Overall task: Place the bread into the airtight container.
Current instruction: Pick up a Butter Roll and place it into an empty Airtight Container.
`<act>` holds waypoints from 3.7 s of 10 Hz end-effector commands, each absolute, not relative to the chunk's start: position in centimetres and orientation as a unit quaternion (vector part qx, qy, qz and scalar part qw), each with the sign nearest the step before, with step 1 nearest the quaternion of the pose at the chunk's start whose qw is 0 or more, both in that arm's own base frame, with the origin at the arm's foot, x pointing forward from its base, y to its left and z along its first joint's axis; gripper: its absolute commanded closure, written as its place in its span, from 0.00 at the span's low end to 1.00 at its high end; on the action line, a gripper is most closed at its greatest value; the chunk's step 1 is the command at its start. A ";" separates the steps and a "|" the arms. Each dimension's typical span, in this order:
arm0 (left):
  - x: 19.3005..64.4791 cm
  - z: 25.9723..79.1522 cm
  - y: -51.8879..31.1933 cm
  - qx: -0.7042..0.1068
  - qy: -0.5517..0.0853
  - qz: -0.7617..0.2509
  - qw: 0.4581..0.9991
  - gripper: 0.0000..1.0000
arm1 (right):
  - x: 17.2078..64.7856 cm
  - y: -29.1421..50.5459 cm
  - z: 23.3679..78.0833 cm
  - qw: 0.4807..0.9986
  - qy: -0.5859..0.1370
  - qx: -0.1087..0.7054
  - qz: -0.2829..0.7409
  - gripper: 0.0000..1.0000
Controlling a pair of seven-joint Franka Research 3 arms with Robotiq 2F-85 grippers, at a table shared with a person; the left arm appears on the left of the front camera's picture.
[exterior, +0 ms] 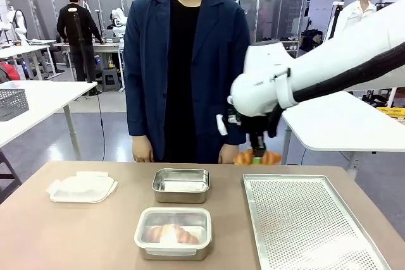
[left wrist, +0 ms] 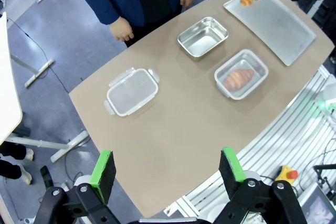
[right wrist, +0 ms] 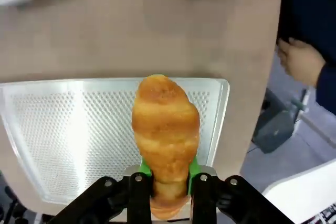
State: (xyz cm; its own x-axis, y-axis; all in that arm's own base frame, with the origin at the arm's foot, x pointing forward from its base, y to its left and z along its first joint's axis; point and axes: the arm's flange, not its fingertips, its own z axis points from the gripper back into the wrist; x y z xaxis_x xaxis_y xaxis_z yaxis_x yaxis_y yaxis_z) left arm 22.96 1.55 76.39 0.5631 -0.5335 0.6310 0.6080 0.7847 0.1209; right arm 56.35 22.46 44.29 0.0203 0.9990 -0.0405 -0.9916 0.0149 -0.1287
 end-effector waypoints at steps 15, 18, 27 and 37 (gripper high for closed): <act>22.9 76.5 1.6 -0.058 -0.338 -0.326 0.881 0.00 | 57.1 45.8 37.7 0.739 -0.006 -0.057 0.671 0.00; 22.9 76.5 1.6 -0.058 -0.338 -0.326 0.881 0.00 | 56.7 45.1 37.5 0.746 -0.015 -0.056 0.664 0.00; 22.9 76.5 1.6 -0.058 -0.338 -0.326 0.881 0.00 | 57.1 44.9 37.3 0.733 -0.011 -0.054 0.678 0.00; 22.9 76.5 1.6 -0.058 -0.338 -0.326 0.881 0.00 | 57.1 44.9 37.3 0.733 -0.011 -0.054 0.678 0.00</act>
State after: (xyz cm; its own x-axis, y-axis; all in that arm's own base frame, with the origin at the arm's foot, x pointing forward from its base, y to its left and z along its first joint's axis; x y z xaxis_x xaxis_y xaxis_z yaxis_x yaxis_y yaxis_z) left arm 22.96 1.55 76.39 0.5631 -0.5335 0.6311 0.6079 0.7848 0.1209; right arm 56.97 44.79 37.31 0.0802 0.9950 -0.0587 -0.9928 0.0745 -0.0937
